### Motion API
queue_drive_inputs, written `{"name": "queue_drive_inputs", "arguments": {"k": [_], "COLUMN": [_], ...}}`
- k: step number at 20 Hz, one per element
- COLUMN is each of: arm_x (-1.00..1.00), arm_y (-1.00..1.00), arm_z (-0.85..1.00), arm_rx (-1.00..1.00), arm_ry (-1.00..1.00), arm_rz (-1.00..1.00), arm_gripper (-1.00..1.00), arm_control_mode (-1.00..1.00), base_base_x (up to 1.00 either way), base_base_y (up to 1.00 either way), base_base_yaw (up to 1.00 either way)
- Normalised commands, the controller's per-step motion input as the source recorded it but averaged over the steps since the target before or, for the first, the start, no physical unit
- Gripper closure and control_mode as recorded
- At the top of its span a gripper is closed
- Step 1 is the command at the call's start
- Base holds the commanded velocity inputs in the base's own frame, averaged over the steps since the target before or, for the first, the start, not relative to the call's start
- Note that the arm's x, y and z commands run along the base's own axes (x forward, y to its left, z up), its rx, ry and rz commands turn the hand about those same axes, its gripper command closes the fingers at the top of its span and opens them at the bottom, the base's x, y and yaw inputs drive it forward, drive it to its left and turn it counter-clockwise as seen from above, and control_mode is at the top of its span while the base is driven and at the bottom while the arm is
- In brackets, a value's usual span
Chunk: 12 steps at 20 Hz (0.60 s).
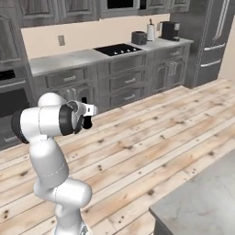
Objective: Place the large bottle from the dining counter next to the other large bottle outside the sink, and place the small bottle from the dining counter next to the other small bottle inside the sink.
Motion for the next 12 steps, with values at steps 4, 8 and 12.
{"name": "queue_drive_inputs", "arguments": {"k": [4, 8, 12], "arm_x": [0.0, 0.0, 0.0], "arm_y": [0.0, 0.0, 0.0], "arm_z": [0.0, 0.0, 0.0], "arm_rx": [0.0, 0.0, 0.0], "arm_ry": [0.0, 0.0, 0.0], "arm_rz": [0.0, 0.0, 0.0], "arm_gripper": [1.0, 1.0, 1.0], "arm_control_mode": [1.0, 1.0, 1.0], "base_base_x": [0.37, 0.33, 0.35], "base_base_y": [0.4, 0.41, 0.46], "base_base_yaw": [-0.37, -0.37, -0.34]}}
